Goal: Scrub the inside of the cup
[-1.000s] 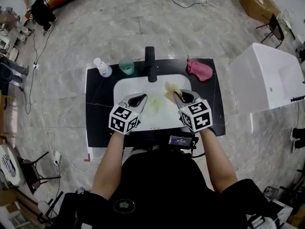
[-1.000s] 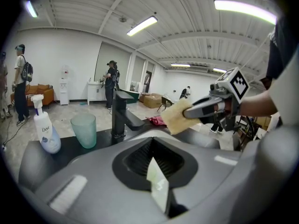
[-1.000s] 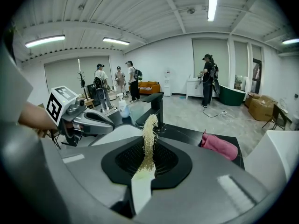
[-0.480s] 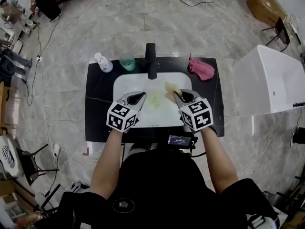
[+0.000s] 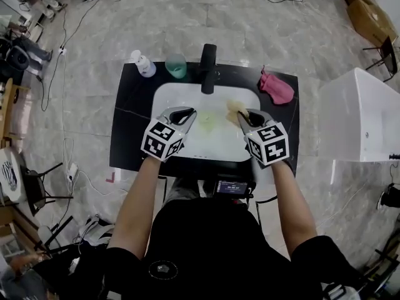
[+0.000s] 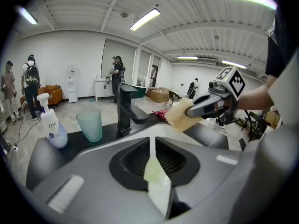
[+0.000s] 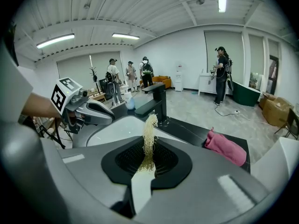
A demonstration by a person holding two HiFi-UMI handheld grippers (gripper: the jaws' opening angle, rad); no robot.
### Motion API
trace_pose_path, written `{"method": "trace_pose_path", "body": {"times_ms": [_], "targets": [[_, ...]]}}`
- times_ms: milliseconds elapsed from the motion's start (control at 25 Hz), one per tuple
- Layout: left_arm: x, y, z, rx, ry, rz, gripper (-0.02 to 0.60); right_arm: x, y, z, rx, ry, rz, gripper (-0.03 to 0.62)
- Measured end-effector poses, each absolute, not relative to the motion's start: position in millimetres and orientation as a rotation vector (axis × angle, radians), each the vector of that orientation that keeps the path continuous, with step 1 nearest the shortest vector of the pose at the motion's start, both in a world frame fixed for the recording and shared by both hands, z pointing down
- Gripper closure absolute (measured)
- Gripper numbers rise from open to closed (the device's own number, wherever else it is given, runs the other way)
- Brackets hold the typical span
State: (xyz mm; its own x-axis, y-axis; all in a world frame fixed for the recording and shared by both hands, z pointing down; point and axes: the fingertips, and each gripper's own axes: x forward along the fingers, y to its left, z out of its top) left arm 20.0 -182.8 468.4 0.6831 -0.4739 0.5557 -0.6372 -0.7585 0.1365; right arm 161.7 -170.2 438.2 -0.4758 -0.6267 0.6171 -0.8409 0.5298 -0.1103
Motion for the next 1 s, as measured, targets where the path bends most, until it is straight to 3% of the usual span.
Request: {"method": "trace_pose_path", "body": {"times_ms": [680,1000], "targets": [[51,-174,598,2.527,-0.564,0.993,0.210,125,-196,504,1.055,-2.156,0.656,0.551],[63,-171,649,2.482,-0.523,1.030,0.176,104,-193,536,0.956,-2.125,0.689,0.551]]}}
